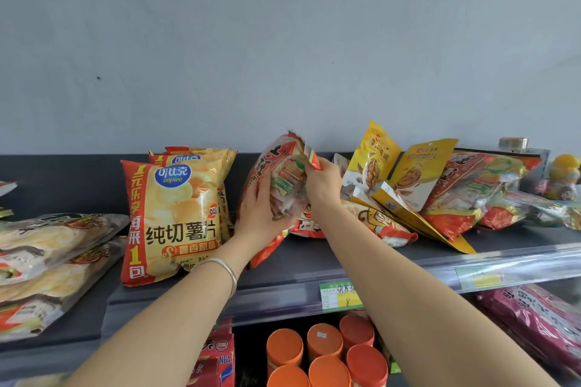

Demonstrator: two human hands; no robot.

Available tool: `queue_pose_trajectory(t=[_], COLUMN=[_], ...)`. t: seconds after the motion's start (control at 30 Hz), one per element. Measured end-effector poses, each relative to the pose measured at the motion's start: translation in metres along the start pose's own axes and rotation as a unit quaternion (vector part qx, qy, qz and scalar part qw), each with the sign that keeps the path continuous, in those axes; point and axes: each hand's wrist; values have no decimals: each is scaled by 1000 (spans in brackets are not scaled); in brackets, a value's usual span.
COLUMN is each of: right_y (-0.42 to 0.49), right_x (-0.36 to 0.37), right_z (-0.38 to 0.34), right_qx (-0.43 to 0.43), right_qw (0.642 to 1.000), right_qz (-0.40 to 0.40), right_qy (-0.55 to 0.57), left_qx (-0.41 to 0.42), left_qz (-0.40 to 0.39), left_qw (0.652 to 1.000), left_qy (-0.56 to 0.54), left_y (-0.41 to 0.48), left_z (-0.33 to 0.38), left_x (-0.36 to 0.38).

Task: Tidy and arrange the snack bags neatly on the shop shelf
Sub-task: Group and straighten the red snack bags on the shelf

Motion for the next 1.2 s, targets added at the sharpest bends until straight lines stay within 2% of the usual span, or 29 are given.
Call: queue_pose_trajectory(t=[0.1, 0.2, 0.3, 0.47, 0.6, 0.73, 0.8, 0.83, 0.87, 0.9, 1.07, 1.2], right_y=[-2, 0, 7, 14, 19, 14, 13, 15, 15, 14, -4, -16], right_x=[-15, -38, -58, -85, -104, -122, -127, -128, -128, -127, -106, -62], right_z=[-11, -25, -31, -25, -19, -11, -6, -3, 0, 1, -5, -24], right_qx=[-10, -26, -20, 13, 20, 43, 69, 85, 101, 115, 197, 195], right_qw=[998, 990, 980, 969, 955, 930, 913, 907, 904, 902, 916, 914], right_qz=[21, 20, 39, 120, 181, 215, 215, 209, 201, 189, 58, -77], right_qy=[64, 138, 192, 213, 234, 296, 340, 355, 364, 372, 343, 347], left_qx=[48, 50, 2, -93, -175, -222, -249, -245, -233, -225, -197, -145], left_qz=[24, 43, 104, 124, 203, 272, 248, 209, 178, 170, 276, 320], left_qw=[998, 995, 978, 967, 904, 871, 803, 766, 744, 744, 757, 781], left_qy=[17, -70, -182, -201, -334, -343, -481, -556, -601, -606, -559, -517], left_y=[11, 19, 22, 16, 13, 15, 18, 19, 18, 17, 18, 14], left_z=[17, 37, 40, 44, 54, 82, 93, 97, 103, 107, 113, 112], left_x=[-3, -6, -6, -10, -9, -6, -5, -4, -5, -8, -35, -75])
Point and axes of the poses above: each hand's wrist, its own y-axis towards the middle knuckle, its own x-axis out of the palm, z = x × y, and after that the axes turned 15 degrees about x, right-handed
